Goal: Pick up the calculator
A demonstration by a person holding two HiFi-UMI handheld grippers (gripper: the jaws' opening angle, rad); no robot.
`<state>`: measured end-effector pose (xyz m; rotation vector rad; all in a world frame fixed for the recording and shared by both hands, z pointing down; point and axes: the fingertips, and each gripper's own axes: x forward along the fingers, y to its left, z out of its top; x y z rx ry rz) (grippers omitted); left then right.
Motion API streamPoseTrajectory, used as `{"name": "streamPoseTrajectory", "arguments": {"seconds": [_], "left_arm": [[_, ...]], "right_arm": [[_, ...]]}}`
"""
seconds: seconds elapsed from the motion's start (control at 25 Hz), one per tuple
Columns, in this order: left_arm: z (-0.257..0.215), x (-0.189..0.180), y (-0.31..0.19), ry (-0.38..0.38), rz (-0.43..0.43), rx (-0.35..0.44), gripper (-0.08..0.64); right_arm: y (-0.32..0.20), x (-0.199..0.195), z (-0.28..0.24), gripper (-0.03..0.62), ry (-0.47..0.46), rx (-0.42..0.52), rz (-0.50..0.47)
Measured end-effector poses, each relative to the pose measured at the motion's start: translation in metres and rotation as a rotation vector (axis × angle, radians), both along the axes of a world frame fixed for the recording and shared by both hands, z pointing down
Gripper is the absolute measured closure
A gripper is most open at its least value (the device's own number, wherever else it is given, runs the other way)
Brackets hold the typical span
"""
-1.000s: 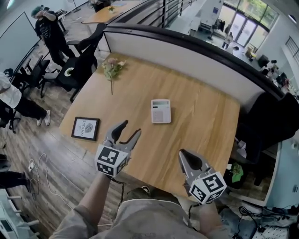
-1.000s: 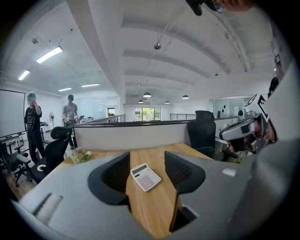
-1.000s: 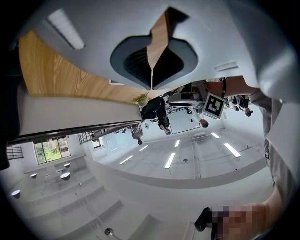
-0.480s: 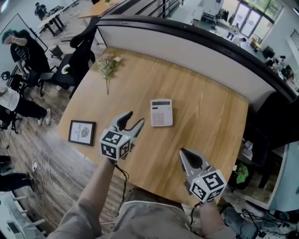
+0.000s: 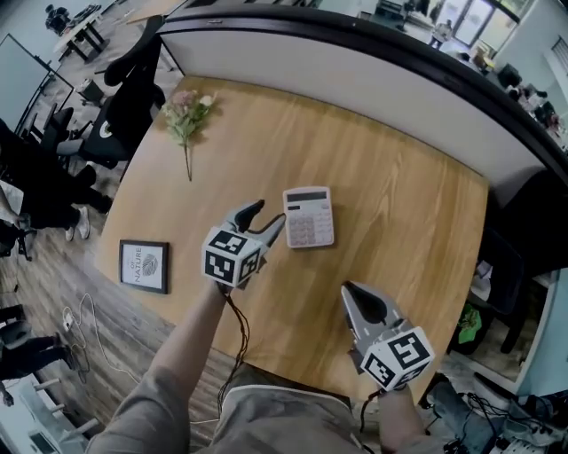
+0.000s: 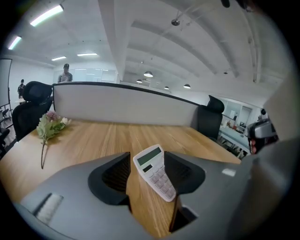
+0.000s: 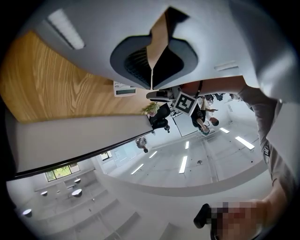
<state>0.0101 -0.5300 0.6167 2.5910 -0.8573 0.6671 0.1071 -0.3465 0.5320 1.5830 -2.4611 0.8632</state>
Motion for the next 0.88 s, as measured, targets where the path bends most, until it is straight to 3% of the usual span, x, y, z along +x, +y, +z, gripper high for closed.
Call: {"name": "streamPoseTrajectory", "arguments": {"seconds": [0.52,0.68,0.8,0.88], "left_arm": [[0.062,0.037,-0.042,0.152,0.040,-0.281,0.333],[0.078,0.043,-0.044,0.132,0.077,-0.344,0.333],[0.088,0.041,-0.049,0.124,0.050,-0.368,0.422],[0.088,0.043,-0.050,0.125,0.046,-0.367,0.439]], "right_arm": [[-0.016,-0.015,0.050,0.572,-0.066,-0.092,0.022],[-0.011,-0.017,0.056,0.572,-0.068,-0.107,0.023],[-0.007,-0.018,0.060,0.572,-0.066,-0.114,0.031],[-0.003,-0.018,0.064,0.572,-0.068,-0.127,0.047]]}}
